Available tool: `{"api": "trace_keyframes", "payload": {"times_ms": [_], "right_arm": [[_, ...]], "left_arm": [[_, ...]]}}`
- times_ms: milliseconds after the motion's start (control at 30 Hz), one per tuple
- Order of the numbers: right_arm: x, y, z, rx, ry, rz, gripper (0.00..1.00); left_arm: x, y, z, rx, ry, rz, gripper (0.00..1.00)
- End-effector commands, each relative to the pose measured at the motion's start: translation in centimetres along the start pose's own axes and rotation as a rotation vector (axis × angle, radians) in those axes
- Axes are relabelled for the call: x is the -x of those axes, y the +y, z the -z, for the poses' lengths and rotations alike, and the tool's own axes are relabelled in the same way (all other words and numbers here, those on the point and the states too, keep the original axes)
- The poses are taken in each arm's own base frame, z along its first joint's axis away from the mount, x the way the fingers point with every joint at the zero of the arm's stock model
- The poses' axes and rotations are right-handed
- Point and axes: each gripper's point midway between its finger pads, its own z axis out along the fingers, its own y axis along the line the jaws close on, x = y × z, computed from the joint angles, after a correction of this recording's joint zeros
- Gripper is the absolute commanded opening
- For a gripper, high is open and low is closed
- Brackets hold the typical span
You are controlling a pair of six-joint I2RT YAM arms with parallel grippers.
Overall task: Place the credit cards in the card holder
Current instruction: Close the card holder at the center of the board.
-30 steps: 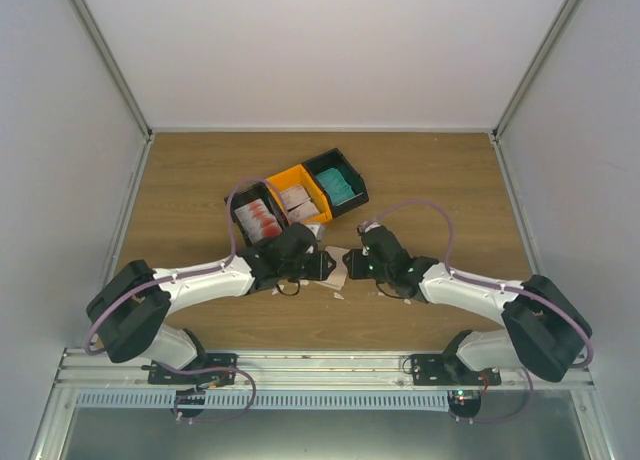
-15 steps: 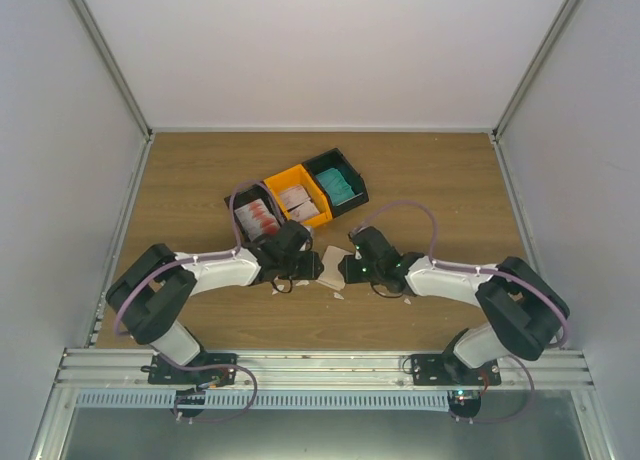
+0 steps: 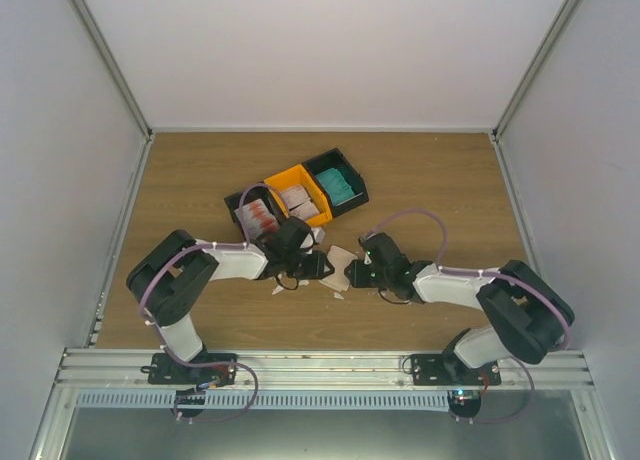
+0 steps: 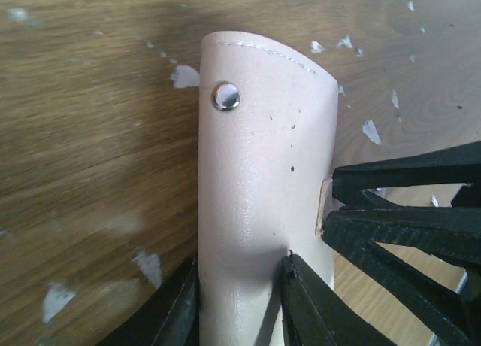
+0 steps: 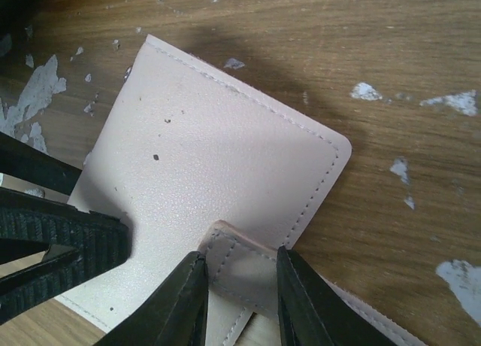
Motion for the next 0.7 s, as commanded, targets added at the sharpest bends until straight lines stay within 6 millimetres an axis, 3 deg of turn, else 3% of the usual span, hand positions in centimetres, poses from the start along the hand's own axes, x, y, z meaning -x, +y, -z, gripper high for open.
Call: {"api": "trace_keyframes", "payload": {"times_ms": [0, 200, 333, 433, 667], "right_arm": [[-1.4, -1.2, 0.4, -0.008, 0.035, -0.006, 0.28], [1.2, 0.0, 2.4, 0.044, -0.046, 0.002, 0.31], [3.2, 0.9, 5.5, 0.061, -0.127, -0.007, 0.35], [4.6, 1.7, 8.8, 0.081, -0.193, -0.030, 0.38], [8.8, 4.9, 19.2, 0.212, -0.428, -0.114, 0.68]], "left_arm": [[0.0, -1.0, -0.8, -0.081, 0.033, -0.043, 0.27], [0.9, -3.3, 0.0, -0.164, 0.016, -0.124, 0.01], [2.0, -5.1, 1.9, -0.190, -0.037, -0.218, 0.00], [3.4, -7.5, 3.9, -0.218, -0.097, -0.316, 0.00], [7.9, -13.9, 10.5, -0.189, -0.394, -0.635, 0.00]]}}
